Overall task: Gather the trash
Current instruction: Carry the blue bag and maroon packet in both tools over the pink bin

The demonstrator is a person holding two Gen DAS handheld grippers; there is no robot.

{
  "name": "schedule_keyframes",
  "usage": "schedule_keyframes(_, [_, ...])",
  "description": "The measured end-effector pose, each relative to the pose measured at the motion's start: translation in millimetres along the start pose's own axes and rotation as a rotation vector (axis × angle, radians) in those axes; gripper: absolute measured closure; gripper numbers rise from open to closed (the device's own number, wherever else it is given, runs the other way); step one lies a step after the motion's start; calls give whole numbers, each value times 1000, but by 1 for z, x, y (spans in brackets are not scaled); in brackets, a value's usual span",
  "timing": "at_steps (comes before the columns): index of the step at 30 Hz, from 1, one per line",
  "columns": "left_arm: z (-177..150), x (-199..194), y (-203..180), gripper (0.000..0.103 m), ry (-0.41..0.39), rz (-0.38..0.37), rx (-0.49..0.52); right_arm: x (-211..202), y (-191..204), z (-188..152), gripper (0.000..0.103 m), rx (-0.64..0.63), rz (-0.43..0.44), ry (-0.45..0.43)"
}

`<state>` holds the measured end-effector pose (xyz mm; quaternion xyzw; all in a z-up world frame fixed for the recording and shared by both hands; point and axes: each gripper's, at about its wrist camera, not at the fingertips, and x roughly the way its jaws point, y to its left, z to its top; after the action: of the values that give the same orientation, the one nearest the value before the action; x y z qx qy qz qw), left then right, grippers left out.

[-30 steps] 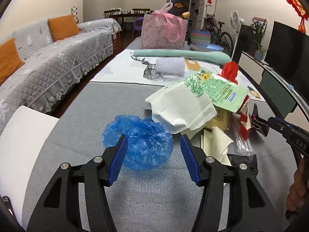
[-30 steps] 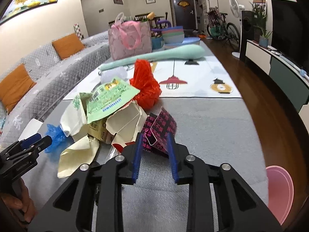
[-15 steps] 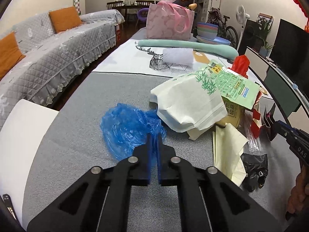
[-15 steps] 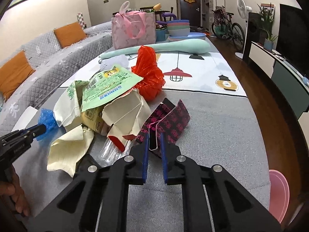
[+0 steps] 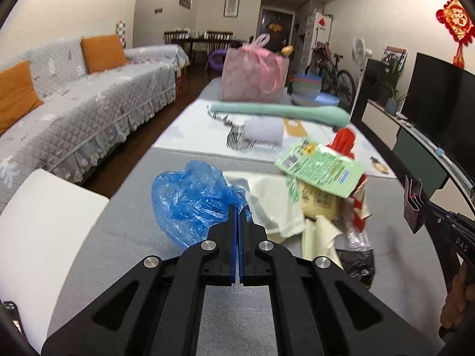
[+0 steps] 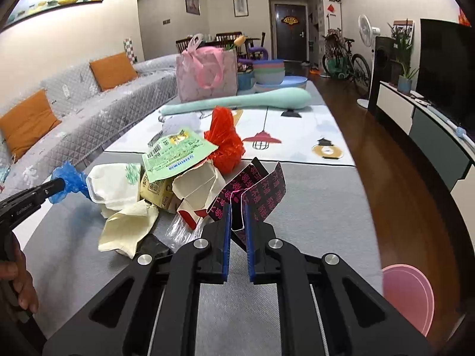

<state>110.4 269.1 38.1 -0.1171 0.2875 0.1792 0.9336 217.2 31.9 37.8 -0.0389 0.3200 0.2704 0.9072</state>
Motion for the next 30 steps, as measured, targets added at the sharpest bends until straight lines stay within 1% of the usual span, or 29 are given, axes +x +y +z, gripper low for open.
schedule_keyframes(7, [12, -38, -15, 103, -107, -51, 33, -34, -10, -3, 94, 12, -7, -38])
schedule_keyframes(13, [11, -52, -35, 103, -119, -115, 58, -61, -23, -6, 94, 25, -25, -65])
schedule_keyframes(21, [0, -65, -71, 103, -119, -216, 110, -107, -45, -18, 94, 84, -62, -102])
schedule_keyframes(26, [-7, -74, -95, 103, -121, -275, 145, -133, -58, -29, 94, 108, -101, -118])
schedule_keyframes(30, [-12, -81, -116, 103, -122, -315, 167, -148, -73, -35, 94, 123, -151, -127])
